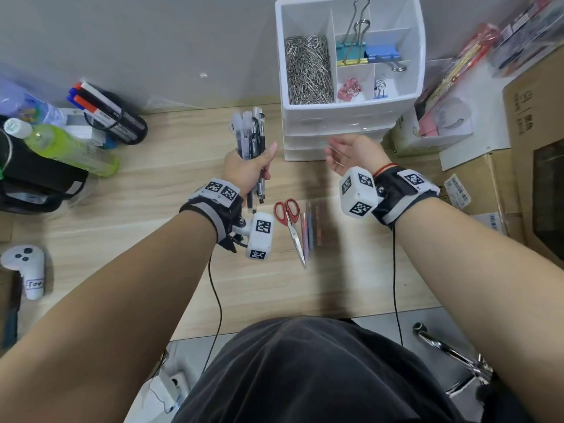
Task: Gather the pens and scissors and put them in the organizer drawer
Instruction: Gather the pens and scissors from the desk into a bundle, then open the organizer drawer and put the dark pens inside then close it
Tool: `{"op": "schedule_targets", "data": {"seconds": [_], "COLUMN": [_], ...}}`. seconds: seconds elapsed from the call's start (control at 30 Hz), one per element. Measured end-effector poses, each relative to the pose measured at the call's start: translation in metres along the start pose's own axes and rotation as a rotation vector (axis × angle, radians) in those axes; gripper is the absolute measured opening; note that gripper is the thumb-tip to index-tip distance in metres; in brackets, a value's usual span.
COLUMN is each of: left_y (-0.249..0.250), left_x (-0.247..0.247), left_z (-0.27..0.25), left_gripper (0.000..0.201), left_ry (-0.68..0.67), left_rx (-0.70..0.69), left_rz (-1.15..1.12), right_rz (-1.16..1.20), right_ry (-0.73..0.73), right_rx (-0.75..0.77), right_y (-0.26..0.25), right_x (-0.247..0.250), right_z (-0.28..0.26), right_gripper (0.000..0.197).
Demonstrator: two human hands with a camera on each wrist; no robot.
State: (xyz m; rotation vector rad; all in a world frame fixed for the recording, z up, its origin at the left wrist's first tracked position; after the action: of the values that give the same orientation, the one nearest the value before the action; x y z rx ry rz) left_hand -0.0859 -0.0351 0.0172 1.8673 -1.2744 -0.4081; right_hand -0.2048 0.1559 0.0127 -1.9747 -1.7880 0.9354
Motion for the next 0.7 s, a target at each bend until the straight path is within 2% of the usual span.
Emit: {"op": "schedule_targets", "data": {"seconds": [0.17, 0.27, 0.33, 0.57, 0.7], "left_y": [0.033, 0.055, 0.066, 0.077, 0.077], "left_x": [-0.002, -0.002, -0.004, -0.009, -0.011], "left_z": [-0.005, -0.003, -0.001, -0.003, -0.008], "left_gripper": [0.043, 0.048, 0.053, 0.054, 0.048], "left_ry": [0.139, 0.209, 0.238, 0.224, 0.222], "left_rx": [-0.123, -0.178, -0.167, -0.092, -0.086], "left_rz": [0.030, 0.048, 0.116, 0.239, 0.231], "right_rz": [0.025, -0.021, -0.053, -0.059, -0.249], "right_ry": [0.006, -0.057, -0.107, -0.105, -0.168], "right_rx": [-0.034, -0.065, -0.085, -0.050, -0.077], "right_y": [0.006, 0.005, 0.002, -0.007, 0.006], "right_x": [0.007, 0.006, 0.005, 0.002, 0.011], "right_z": [0.002, -0.001, -0.004, -0.010, -0.019], "right_gripper": [0.018, 0.012, 0.013, 0.007, 0.024]}}
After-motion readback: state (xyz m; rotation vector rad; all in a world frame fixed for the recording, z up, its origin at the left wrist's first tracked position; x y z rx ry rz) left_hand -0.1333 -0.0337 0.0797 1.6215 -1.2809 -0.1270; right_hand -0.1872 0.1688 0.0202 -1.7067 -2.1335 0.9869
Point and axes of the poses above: each hand's wrist, its own z-axis towards the middle knuckle, its own x-axis out of the back of the hand, y = z × x, the point moved 2 cm from there along z, towards the middle knuckle, and after that the axes turned 7 degrees about x, right-handed, at the moved point
